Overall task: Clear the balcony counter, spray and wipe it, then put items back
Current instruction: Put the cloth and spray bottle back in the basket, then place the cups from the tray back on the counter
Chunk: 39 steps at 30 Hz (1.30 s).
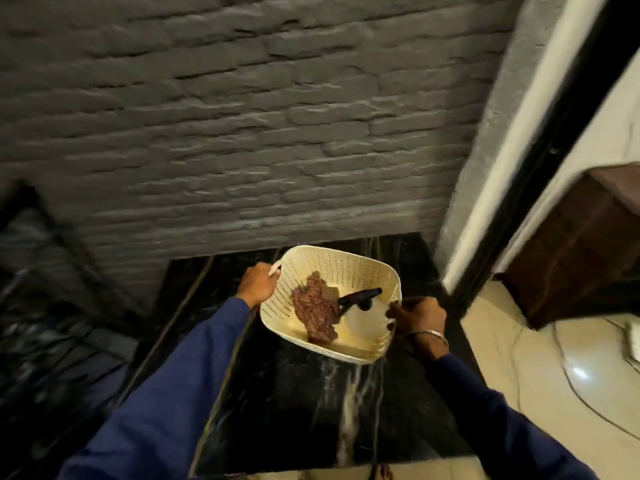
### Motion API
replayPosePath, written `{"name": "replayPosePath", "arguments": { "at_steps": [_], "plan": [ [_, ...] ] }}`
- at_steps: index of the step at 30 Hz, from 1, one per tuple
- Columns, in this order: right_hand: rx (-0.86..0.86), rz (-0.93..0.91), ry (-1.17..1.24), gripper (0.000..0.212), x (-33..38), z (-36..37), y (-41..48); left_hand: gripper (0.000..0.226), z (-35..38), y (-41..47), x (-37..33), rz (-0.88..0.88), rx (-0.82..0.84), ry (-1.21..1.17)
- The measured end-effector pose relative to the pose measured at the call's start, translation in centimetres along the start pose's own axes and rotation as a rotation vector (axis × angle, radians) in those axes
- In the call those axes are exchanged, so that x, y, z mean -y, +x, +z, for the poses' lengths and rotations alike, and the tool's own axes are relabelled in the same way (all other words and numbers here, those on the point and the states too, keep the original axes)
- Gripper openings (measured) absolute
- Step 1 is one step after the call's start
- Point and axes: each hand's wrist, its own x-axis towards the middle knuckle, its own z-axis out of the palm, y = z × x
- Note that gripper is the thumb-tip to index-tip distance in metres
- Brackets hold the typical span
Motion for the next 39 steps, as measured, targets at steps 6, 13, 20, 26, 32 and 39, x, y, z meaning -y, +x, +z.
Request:
{"name": "replayPosePath", "arguments": {
  "at_steps": [6,13,20,26,32,39],
  "plan": [
    [0.301,-0.187,-0.167,0.018,8.1,10.0,-0.1,0.034,-8.2,-6.4,12.4,-0.266,-0.122,-0.042],
    [0.456,-0.384,-0.362,0.02,12.8,24.6,-0.6,0.024,-11.4,-15.6,22.3,-0.467,-0.238,-0.168],
    [0.538,-0.616,-0.646,0.026,18.3,37.9,-3.7,0.026,-6.1,-20.5,32.0,-0.63,-0.355,-0.663],
    [0.589,-0.726,-0.755,0.029,21.3,44.8,-6.9,0.016,-4.4,-22.2,31.7,-0.652,-0.46,-1.056],
    [0.619,-0.814,-0.845,0.022,21.8,49.5,-6.8,0.014,-2.3,-21.3,31.2,-0.759,-0.52,-1.214],
    [0.672,-0.914,-0.896,0.021,21.8,51.9,-6.0,0.015,-0.8,-20.8,30.4,-0.821,-0.578,-1.305]
  ]
}}
